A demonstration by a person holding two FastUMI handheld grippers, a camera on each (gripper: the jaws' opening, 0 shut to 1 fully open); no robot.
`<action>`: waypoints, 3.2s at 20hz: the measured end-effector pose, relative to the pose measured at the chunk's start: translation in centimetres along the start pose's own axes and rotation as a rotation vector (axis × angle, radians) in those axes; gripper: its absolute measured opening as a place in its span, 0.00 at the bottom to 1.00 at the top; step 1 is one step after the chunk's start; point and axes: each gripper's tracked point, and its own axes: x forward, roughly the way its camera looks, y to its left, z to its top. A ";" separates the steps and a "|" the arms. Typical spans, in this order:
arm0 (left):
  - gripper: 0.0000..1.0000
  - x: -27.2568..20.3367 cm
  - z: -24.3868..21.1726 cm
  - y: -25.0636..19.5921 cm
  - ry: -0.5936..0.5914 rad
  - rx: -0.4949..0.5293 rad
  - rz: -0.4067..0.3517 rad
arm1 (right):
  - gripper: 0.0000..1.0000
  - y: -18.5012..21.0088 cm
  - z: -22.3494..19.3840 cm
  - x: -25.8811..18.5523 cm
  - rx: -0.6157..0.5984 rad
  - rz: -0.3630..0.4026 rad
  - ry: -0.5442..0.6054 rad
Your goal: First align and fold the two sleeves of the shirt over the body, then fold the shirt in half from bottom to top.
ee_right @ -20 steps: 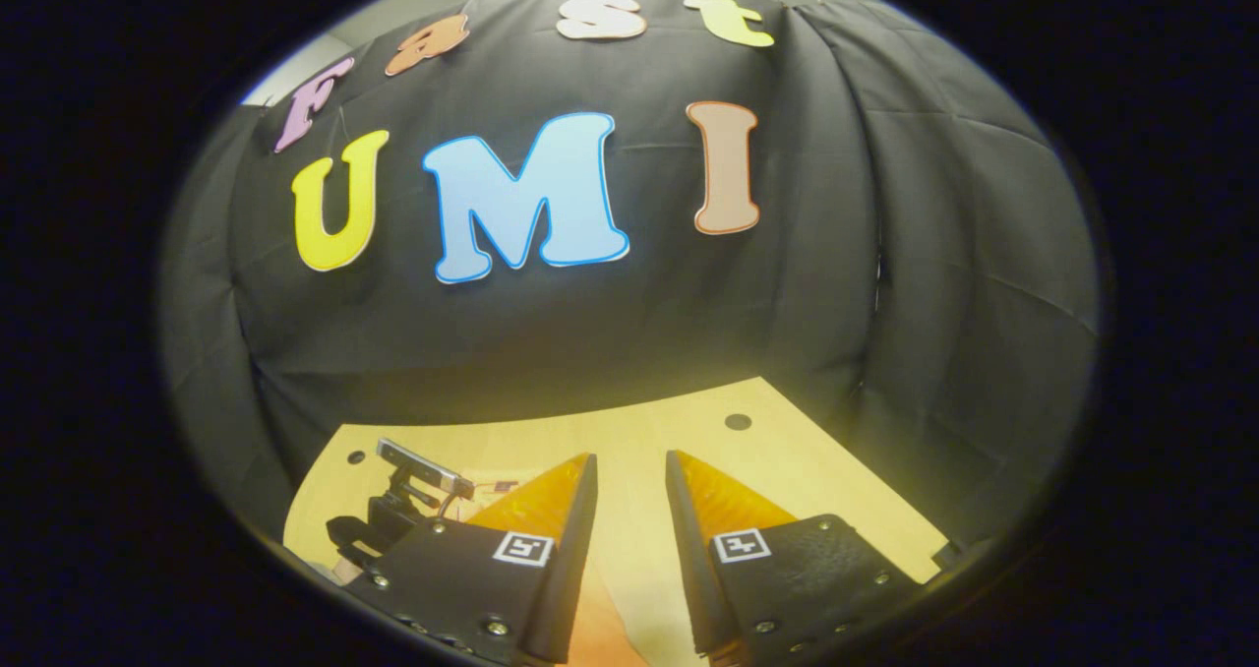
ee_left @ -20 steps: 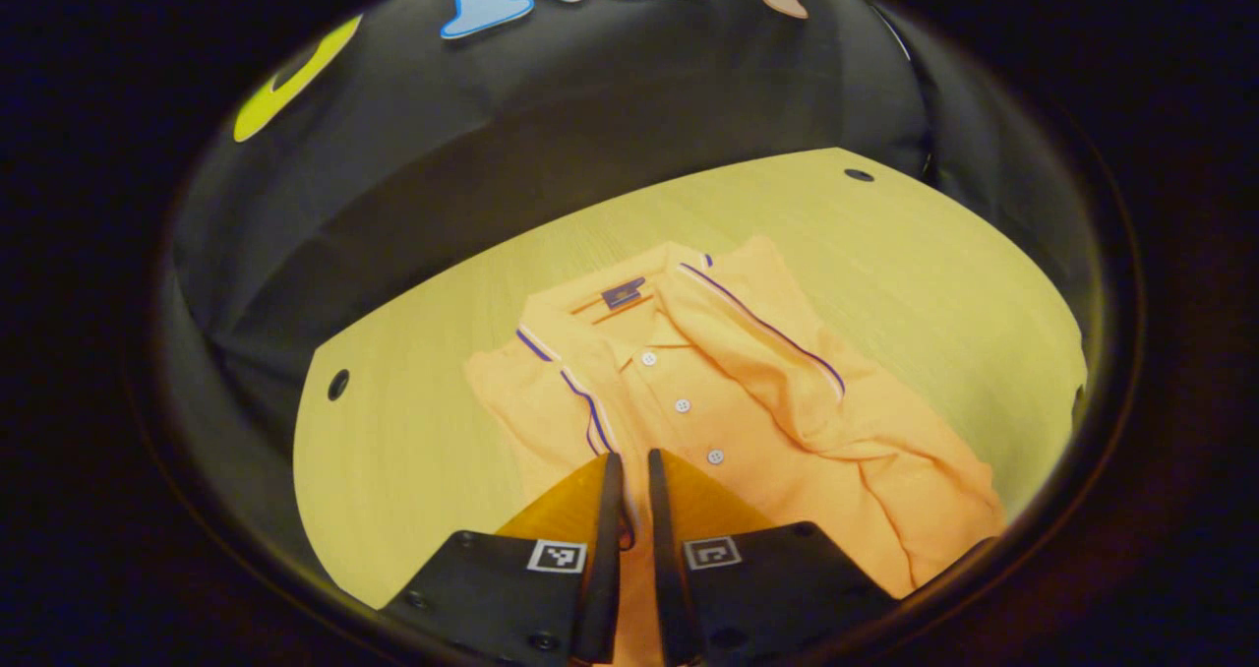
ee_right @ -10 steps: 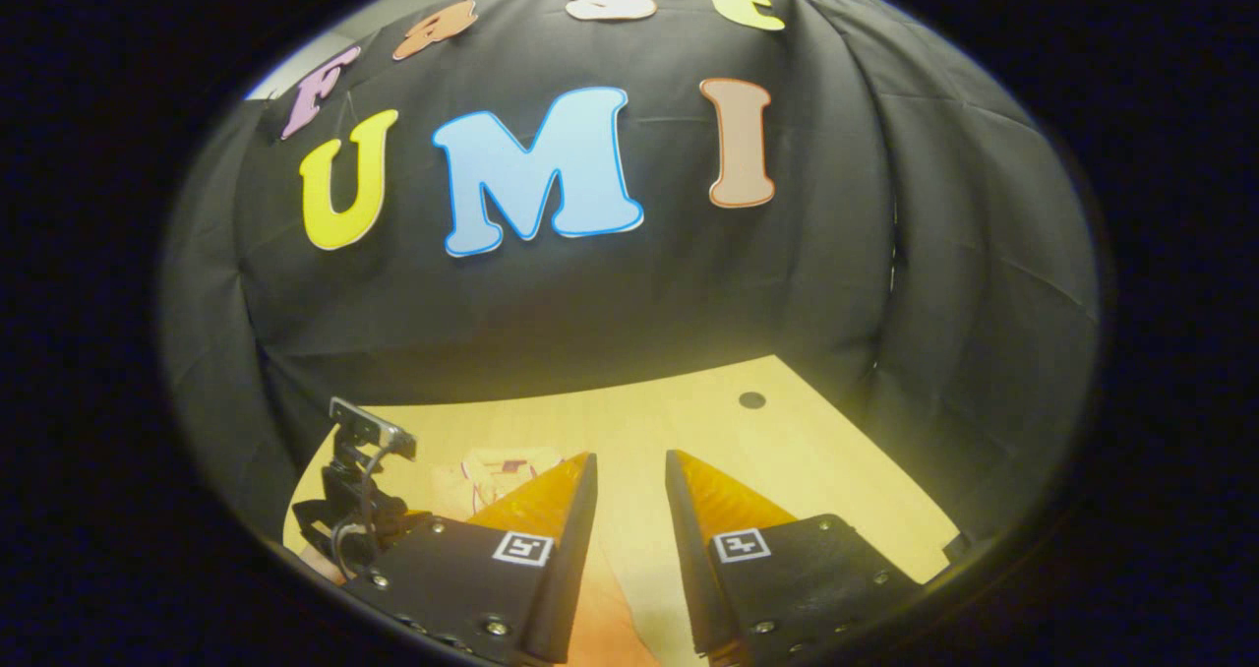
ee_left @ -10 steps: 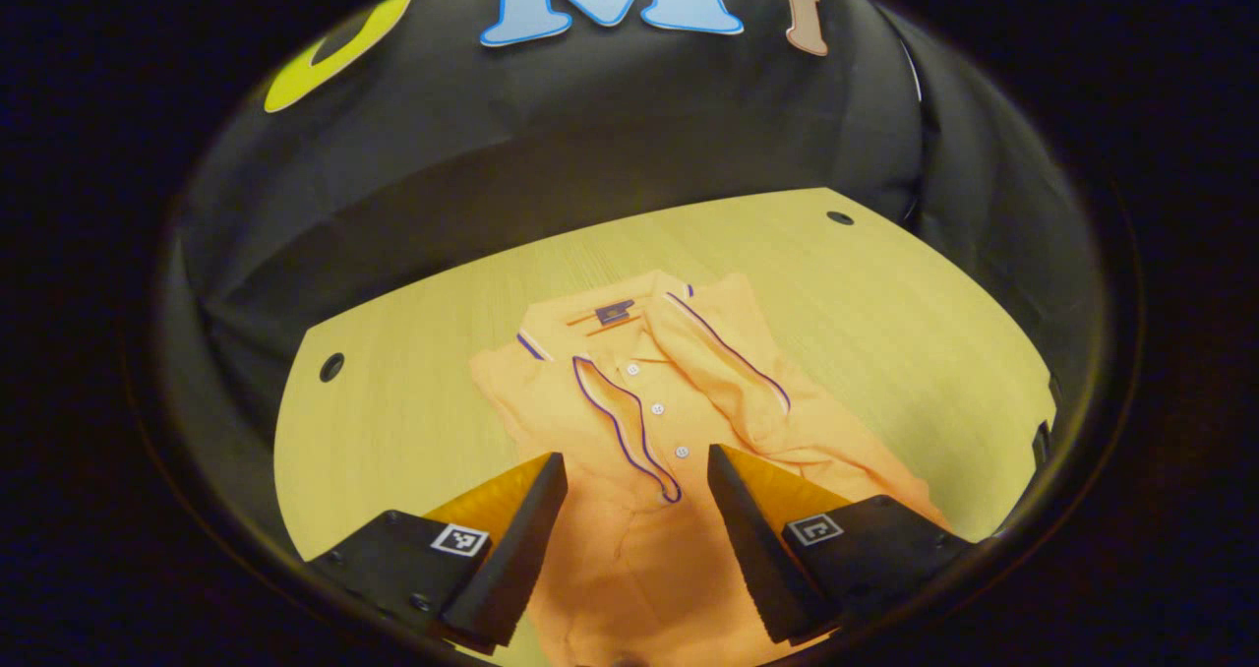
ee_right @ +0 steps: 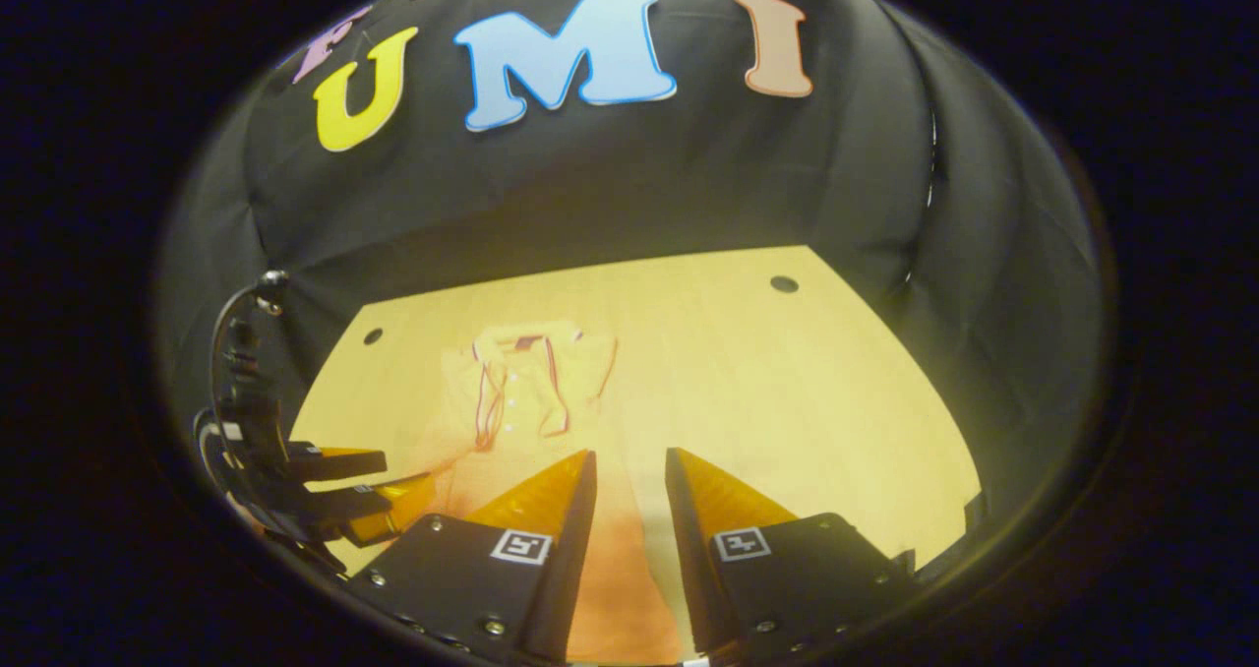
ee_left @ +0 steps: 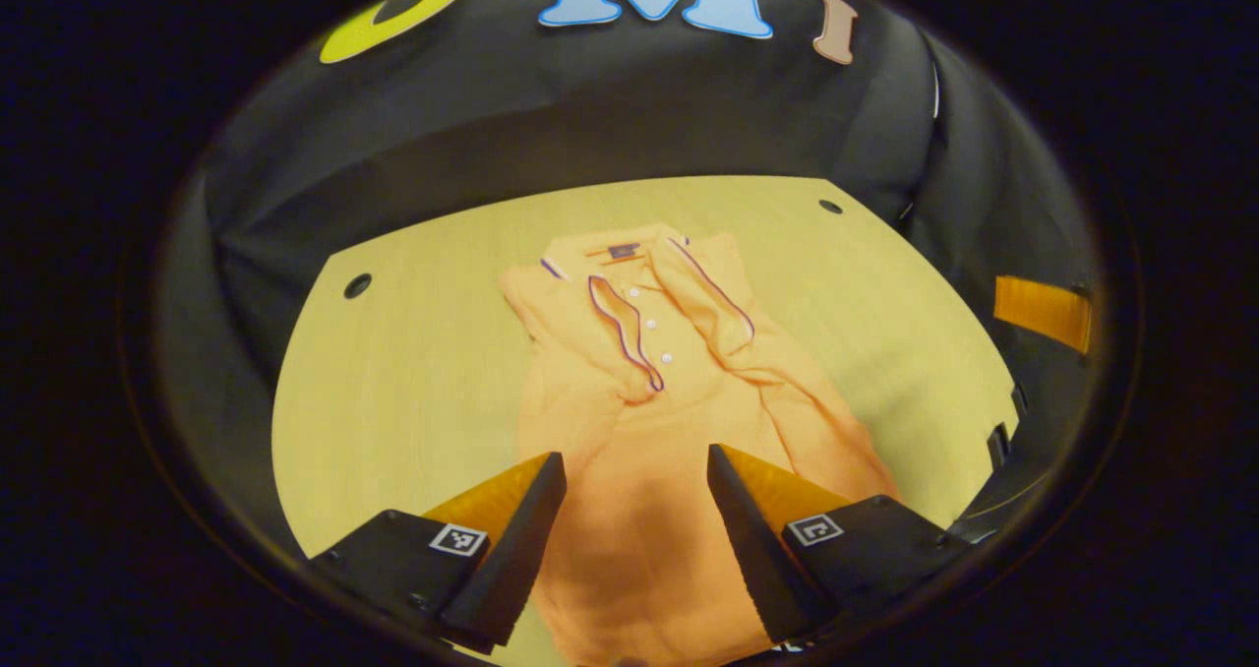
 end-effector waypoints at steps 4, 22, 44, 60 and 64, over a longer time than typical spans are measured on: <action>0.99 -1.5 -4.5 1.4 0.077 -0.033 0.034 | 0.54 0.4 -4.8 0.6 -0.002 0.026 0.148; 0.99 -4.4 -20.9 0.9 0.434 -0.096 0.051 | 0.80 2.1 -19.9 0.1 -0.125 0.047 0.678; 0.53 -3.3 -20.8 0.8 0.532 -0.140 0.067 | 0.58 1.2 -23.0 0.7 -0.157 -0.054 0.834; 0.06 -3.2 -14.6 2.0 0.414 -0.258 0.040 | 0.01 3.5 -18.1 1.9 -0.108 -0.009 0.716; 0.10 -2.0 -9.0 3.1 0.331 -0.266 0.046 | 0.00 4.1 -13.2 3.9 -0.105 0.003 0.634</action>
